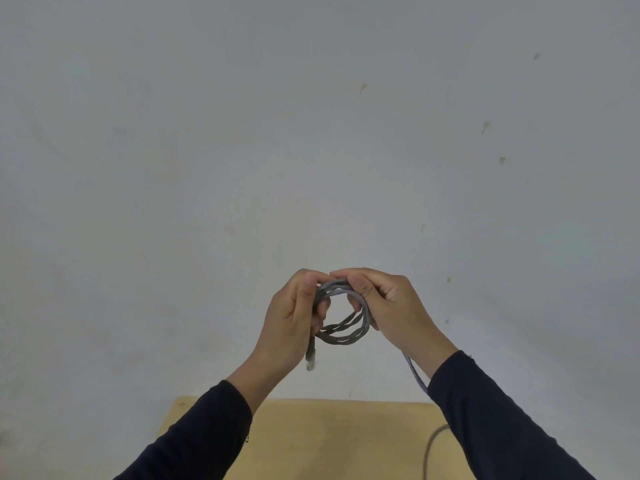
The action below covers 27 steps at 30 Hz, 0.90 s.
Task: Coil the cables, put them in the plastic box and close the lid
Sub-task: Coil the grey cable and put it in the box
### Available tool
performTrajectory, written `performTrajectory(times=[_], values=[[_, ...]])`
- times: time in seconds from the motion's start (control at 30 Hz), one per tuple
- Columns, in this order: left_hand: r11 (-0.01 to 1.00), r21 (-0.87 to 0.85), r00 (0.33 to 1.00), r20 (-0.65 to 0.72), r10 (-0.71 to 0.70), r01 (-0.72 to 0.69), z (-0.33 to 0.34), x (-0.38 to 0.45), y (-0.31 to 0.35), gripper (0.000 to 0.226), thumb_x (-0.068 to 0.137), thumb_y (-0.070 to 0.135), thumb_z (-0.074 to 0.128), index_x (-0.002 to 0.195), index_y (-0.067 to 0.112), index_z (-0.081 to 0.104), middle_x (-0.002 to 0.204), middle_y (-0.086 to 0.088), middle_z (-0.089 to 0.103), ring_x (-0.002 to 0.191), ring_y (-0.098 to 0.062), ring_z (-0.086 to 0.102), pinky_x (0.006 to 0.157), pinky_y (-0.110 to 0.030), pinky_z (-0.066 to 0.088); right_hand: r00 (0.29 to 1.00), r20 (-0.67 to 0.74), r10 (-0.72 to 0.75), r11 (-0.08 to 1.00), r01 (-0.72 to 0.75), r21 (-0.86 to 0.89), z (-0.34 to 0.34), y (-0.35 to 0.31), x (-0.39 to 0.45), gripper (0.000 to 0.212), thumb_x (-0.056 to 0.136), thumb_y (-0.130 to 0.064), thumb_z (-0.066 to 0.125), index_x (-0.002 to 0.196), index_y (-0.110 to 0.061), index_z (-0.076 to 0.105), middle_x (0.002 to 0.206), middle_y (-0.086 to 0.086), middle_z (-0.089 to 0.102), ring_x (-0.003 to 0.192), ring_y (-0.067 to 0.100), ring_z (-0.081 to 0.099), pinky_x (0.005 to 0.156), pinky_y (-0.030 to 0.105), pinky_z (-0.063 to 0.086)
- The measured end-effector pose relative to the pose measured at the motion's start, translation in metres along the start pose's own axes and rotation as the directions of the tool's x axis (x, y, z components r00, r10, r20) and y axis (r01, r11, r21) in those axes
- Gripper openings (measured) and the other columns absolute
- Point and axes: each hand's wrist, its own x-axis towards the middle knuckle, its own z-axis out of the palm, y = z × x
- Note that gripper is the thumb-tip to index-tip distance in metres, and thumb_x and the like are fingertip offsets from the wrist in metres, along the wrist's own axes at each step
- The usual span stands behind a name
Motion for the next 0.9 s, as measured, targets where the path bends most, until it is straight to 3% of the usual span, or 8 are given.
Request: performTrajectory(times=[0.13,0.33,0.43,0.53,0.7,0.9], values=[[0.999,0.040,0.999,-0.030,0.028,-0.027,0.004,-0.001,-0.002,0.032,0.090,0.037,0.035,0.096,0.020,0.061,0.060,0.013,0.049,0.048,-0.005,0.039,0.046,-0.017,0.034,1.000,-0.029,0.008,1.000,-0.008,-0.008,0.002,-0.003,0.001,0.027,0.095,-0.026,0.044,0.097,-0.028,0.071,0.059,0.003,0.052,0.047,0.008,0.042,0.045,0.015,0.035],[0.993,-0.103,0.998,-0.031,-0.061,0.057,0.005,0.000,0.005,0.040,0.092,0.037,0.035,0.100,0.005,0.059,0.058,0.013,0.045,0.048,-0.007,0.034,0.045,-0.019,0.032,0.999,-0.040,0.033,0.999,-0.031,0.030,0.001,-0.006,0.005,0.028,0.096,-0.026,0.043,0.096,-0.027,0.071,0.058,-0.005,0.056,0.049,0.016,0.041,0.043,0.021,0.036],[0.982,-0.174,0.987,-0.128,-0.096,0.072,0.005,0.004,0.010,0.032,0.098,0.030,0.033,0.098,0.009,0.057,0.058,0.013,0.044,0.047,-0.006,0.035,0.046,-0.019,0.033,0.995,-0.077,0.066,0.997,-0.062,0.044,0.005,-0.002,0.005,0.029,0.098,-0.025,0.039,0.105,-0.030,0.067,0.074,-0.001,0.069,0.048,0.010,0.045,0.045,0.022,0.041],[0.974,-0.219,0.970,-0.215,-0.109,0.061,0.003,0.011,0.013,0.029,0.100,0.028,0.031,0.099,0.014,0.056,0.059,0.013,0.044,0.047,-0.004,0.037,0.048,-0.019,0.035,0.989,-0.106,0.100,0.993,-0.093,0.075,0.017,0.006,-0.001,0.031,0.100,-0.024,0.032,0.115,-0.032,0.058,0.089,0.014,0.070,0.041,0.005,0.037,0.045,0.026,0.044],[0.975,-0.222,0.960,-0.266,-0.086,0.026,0.007,0.012,0.015,0.026,0.100,0.027,0.030,0.095,0.022,0.055,0.061,0.010,0.043,0.049,-0.006,0.039,0.050,-0.020,0.036,0.991,-0.074,0.109,0.946,-0.080,0.315,0.026,0.002,-0.002,0.041,0.094,-0.043,0.024,0.120,-0.035,0.055,0.087,0.004,0.072,0.039,0.004,0.036,0.048,0.030,0.047],[0.960,-0.279,0.987,-0.157,-0.045,-0.001,0.012,0.007,0.016,0.033,0.101,0.018,0.025,0.114,0.030,0.053,0.061,0.013,0.047,0.051,-0.005,0.043,0.054,-0.020,0.042,0.979,-0.150,0.141,0.973,-0.109,0.202,0.025,0.005,0.006,0.029,0.099,-0.025,0.035,0.113,-0.031,0.060,0.063,-0.007,0.057,0.050,0.012,0.044,0.043,0.026,0.038]])
